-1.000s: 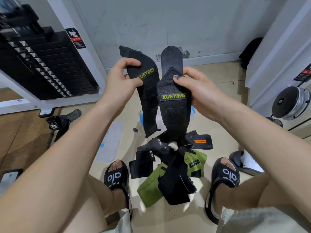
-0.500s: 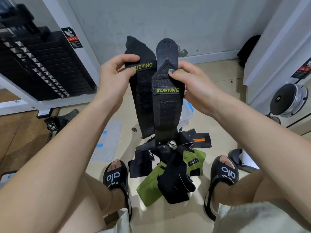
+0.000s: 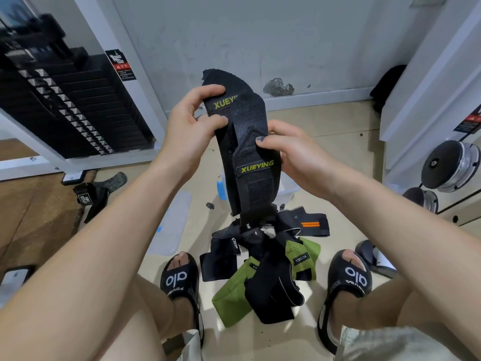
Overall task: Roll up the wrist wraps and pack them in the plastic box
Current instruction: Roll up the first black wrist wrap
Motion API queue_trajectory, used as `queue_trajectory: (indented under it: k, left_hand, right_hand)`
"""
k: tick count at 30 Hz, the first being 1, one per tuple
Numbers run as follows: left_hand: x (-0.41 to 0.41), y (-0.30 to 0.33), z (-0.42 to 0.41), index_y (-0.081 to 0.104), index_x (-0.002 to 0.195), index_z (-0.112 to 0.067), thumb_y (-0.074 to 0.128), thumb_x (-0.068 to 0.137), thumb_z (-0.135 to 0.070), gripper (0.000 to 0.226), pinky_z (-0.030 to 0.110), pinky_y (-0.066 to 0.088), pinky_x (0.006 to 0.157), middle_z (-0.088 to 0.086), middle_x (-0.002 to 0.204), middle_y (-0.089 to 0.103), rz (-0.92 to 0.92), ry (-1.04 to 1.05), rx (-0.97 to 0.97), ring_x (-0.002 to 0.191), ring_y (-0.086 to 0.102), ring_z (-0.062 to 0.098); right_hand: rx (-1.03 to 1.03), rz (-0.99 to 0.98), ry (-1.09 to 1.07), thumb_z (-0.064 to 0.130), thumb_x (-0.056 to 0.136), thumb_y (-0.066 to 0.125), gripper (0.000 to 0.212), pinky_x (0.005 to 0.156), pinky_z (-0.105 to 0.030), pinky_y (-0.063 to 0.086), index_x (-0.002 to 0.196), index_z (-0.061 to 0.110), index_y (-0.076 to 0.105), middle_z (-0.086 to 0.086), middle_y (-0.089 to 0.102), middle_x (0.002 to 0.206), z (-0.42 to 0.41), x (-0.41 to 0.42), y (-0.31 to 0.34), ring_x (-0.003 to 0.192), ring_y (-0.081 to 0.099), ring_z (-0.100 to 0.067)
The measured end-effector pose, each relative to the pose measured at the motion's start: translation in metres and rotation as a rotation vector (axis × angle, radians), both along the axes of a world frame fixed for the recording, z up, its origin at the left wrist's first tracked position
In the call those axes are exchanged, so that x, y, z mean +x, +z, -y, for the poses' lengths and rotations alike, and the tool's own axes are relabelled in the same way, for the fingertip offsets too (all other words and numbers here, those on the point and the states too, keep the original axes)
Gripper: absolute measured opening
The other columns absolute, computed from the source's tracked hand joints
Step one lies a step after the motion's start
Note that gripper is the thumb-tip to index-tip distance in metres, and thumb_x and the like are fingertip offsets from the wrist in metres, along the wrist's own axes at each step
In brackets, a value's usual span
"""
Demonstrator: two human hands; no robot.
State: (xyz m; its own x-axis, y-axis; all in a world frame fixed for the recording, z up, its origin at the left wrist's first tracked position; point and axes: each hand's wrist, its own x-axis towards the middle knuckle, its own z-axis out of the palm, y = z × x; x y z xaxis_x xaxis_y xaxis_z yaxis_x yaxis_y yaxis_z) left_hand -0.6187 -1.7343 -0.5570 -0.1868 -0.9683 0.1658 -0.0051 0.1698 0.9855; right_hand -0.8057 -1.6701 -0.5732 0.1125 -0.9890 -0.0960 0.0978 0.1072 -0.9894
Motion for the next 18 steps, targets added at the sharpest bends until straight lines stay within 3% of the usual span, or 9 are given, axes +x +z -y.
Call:
queue_trajectory:
  k: [3,6,11,15,18]
  left_hand:
    - [0.0011,-0.0028,0.0034,0.069,0.112,-0.019,0.063,0.083,0.004,0.038,0.030,0.054,0.089,0.002,0.117,0.071,0.016,0.002,-0.028,0.105,0.067,0.017]
    - [-0.0007,-0.0054,0.0060,0.073,0.102,-0.015,0.059,0.092,0.007,0.028,0.034,0.053,0.092,0.006,0.102,0.071,-0.015,-0.019,0.020,0.101,0.064,0.018]
    - [-0.0058,0.0012,-0.0018,0.068,0.111,-0.011,0.061,0.093,0.009,0.028,0.029,0.057,0.081,0.007,0.111,0.068,-0.086,-0.054,0.114,0.095,0.067,0.013]
    - [-0.0020,-0.0014,-0.0012,0.067,0.109,-0.019,0.070,0.076,0.007,0.042,0.053,0.058,0.093,0.009,0.125,0.066,-0.015,-0.059,0.051,0.104,0.068,0.023]
    - [-0.0015,-0.0043,0.0012,0.067,0.104,-0.022,0.072,0.079,0.008,0.039,0.057,0.055,0.095,0.011,0.122,0.067,0.033,0.000,0.013,0.096,0.068,0.026]
  right_hand:
    - [0.011,-0.020,0.009,0.014,0.094,0.059,0.017,0.086,-0.036,0.049,0.108,0.013,0.069,-0.011,0.069,0.101,0.0006,0.0000,-0.0054,0.096,0.066,-0.021]
    - [-0.001,-0.034,0.005,0.012,0.102,0.055,0.015,0.084,-0.032,0.049,0.102,0.016,0.070,-0.005,0.071,0.096,0.0003,0.0006,-0.0069,0.093,0.067,-0.017]
    - [-0.005,-0.040,0.000,0.012,0.105,0.053,0.016,0.084,-0.029,0.050,0.103,0.014,0.069,-0.002,0.073,0.097,-0.0018,0.0040,-0.0080,0.094,0.068,-0.016]
    - [0.026,-0.029,-0.018,0.012,0.103,0.054,0.019,0.091,-0.036,0.048,0.111,0.002,0.067,-0.009,0.071,0.102,-0.0023,0.0065,-0.0105,0.096,0.066,-0.020]
    - [0.032,-0.003,-0.027,0.010,0.101,0.054,0.015,0.086,-0.034,0.048,0.104,0.004,0.067,-0.011,0.070,0.098,-0.0030,0.0087,-0.0105,0.093,0.065,-0.022]
